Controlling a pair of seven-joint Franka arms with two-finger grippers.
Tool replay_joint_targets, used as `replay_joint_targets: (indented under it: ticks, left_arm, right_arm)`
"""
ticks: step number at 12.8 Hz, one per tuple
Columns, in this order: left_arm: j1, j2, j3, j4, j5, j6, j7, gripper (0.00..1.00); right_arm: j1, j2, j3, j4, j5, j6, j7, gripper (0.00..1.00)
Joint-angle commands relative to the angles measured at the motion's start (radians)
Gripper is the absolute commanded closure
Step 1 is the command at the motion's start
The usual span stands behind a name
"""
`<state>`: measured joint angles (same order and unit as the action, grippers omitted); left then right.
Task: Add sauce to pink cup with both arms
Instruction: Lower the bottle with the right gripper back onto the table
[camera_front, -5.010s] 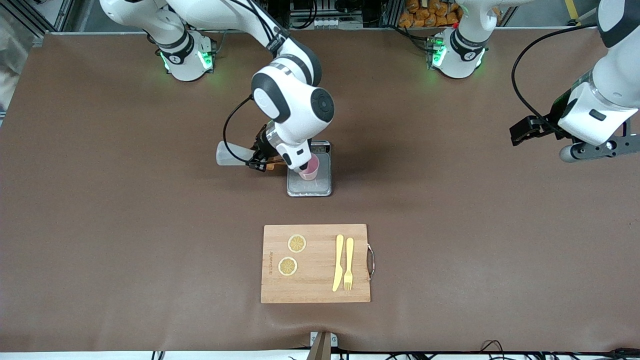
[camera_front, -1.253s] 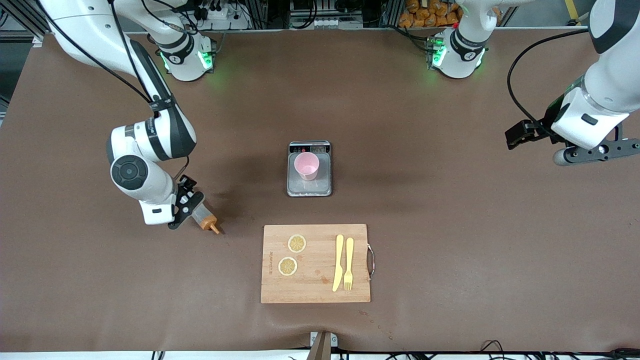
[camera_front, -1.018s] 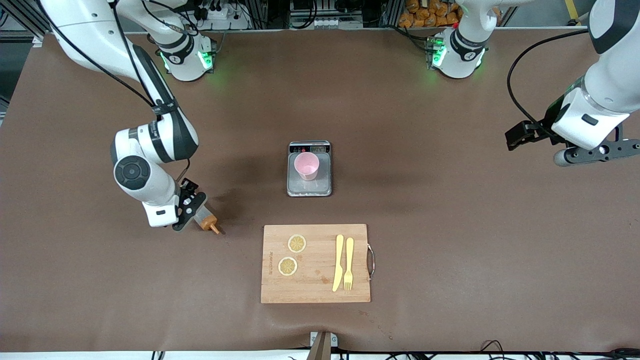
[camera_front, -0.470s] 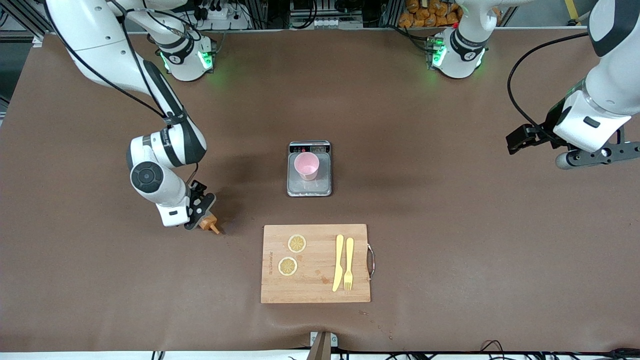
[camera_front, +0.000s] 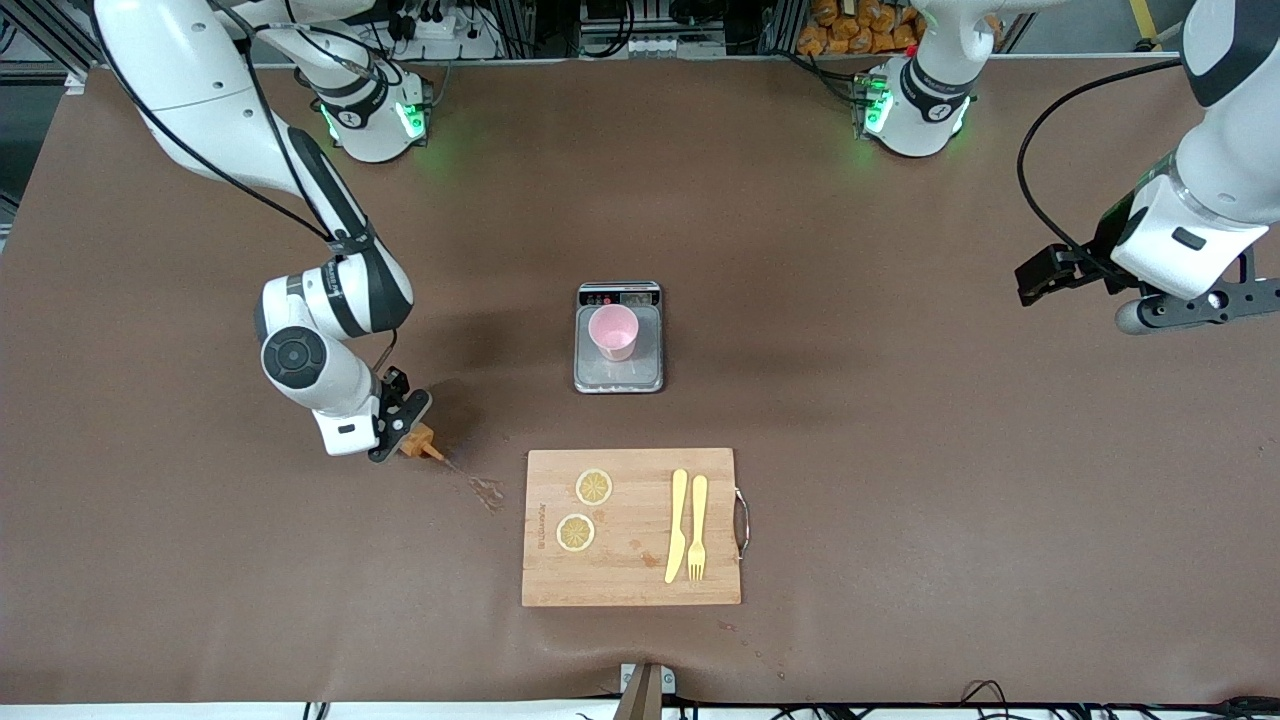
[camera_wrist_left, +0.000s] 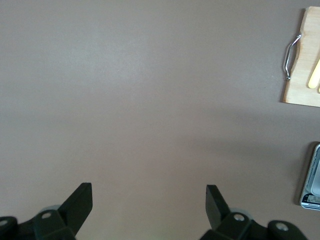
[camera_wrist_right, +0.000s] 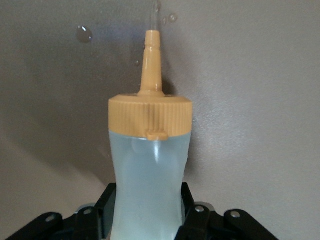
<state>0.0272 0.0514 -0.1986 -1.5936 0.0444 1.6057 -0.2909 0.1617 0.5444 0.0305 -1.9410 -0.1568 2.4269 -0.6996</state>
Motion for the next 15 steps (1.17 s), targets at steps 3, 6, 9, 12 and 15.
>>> replay_joint_targets:
  ticks: [3,6,9,12,15]
  left_arm:
    - [0.003,-0.022,-0.001,-0.002,-0.005,-0.023,-0.008,0.00]
    - [0.003,-0.021,-0.001,0.000,-0.001,-0.023,-0.008,0.00]
    - [0.002,-0.021,-0.002,0.000,0.000,-0.026,-0.007,0.00]
    - [0.003,-0.021,-0.001,0.000,0.000,-0.026,-0.005,0.00]
    - [0.003,-0.024,-0.001,0.006,0.000,-0.026,-0.002,0.00]
  right_arm:
    - [-0.056,-0.109,0.028,-0.004,0.036,-0.009,-0.032,1.00]
    - [-0.094,-0.126,0.028,0.000,0.200,-0.009,-0.174,1.00]
    - [-0.120,-0.147,0.016,0.042,0.368,-0.020,-0.290,1.00]
    - [-0.165,-0.167,0.017,0.093,0.373,-0.123,-0.297,1.00]
    - [-0.211,-0.196,0.016,0.091,0.430,-0.146,-0.369,1.00]
